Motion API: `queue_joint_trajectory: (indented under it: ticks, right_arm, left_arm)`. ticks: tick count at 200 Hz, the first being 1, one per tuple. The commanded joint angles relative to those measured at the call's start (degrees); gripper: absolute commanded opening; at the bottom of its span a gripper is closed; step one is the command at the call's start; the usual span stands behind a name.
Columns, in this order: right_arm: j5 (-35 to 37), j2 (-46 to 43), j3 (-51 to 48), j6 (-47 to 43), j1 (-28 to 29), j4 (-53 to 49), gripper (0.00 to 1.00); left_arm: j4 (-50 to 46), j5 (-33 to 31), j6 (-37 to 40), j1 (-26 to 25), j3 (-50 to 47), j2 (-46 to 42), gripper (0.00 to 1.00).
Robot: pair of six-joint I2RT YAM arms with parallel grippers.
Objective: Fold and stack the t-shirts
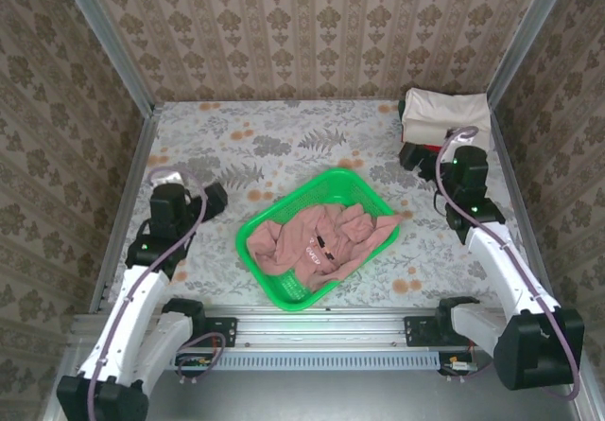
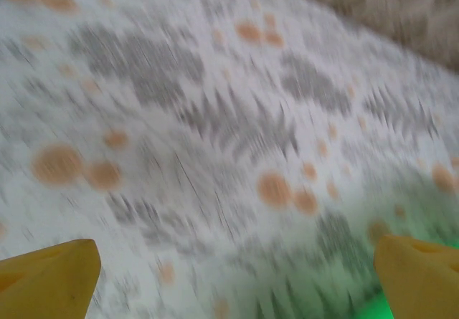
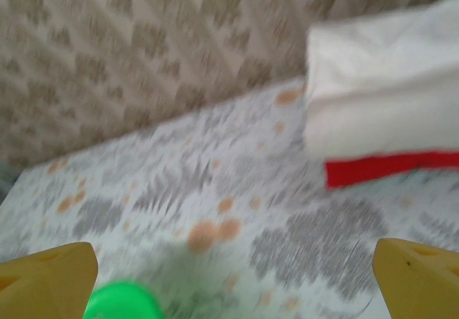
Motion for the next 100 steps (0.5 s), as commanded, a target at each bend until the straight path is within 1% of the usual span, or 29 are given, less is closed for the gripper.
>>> queue_joint_trajectory:
  ticks: [1, 7, 18, 38, 44, 50, 58, 82, 90, 100]
  right_arm:
    - [-1.41, -0.91, -1.48, -1.82, 6.48, -10.22, 1.0]
    - [-0.7, -1.09, -1.6, -2.33, 7.29, -10.74, 1.0]
    - [-0.38, -1.34, -1.85, -2.58, 7.8, -11.45, 1.0]
    - [-1.22, -1.95, -2.59, -2.18, 8.18, -12.2, 1.0]
    - [-1.9, -2.06, -2.98, -2.11, 8.63, -11.83, 1.0]
    - [-2.53, -2.02, -3.3, -2.0, 9.19, -11.5, 1.0]
    - [-2.91, -1.7, -3.45, -2.06, 10.25, -11.18, 1.0]
    - [-0.23, 0.7, -2.17, -2.73, 13.84, -13.34, 1.0]
    - [0.88, 1.5, -1.86, -3.04, 14.53, -14.17, 1.0]
    - [2.09, 2.37, -1.63, -3.15, 15.02, -15.15, 1.0]
  left_arm:
    - [-10.86, 1.24, -8.61, -9.31, 0.7, -1.4, 1.0]
    - [-12.39, -0.3, -9.98, -13.46, 0.98, -1.18, 1.0]
    - [-16.34, -4.93, -14.31, -20.37, 1.74, -0.81, 1.0]
    - [-24.53, -15.45, -22.45, -33.99, 4.05, -0.9, 1.0]
    - [-26.62, -18.31, -25.01, -37.42, 4.41, -0.94, 1.0]
    - [-27.75, -19.62, -26.96, -40.21, 4.45, -0.8, 1.0]
    - [-27.49, -19.7, -28.46, -42.21, 3.91, -0.17, 0.99]
    - [-21.13, -14.21, -29.73, -43.37, 0.6, 5.21, 0.74]
    - [-19.44, -13.17, -29.82, -43.46, -0.01, 7.05, 0.69]
    - [-18.94, -13.14, -30.0, -43.51, -0.02, 8.96, 0.65]
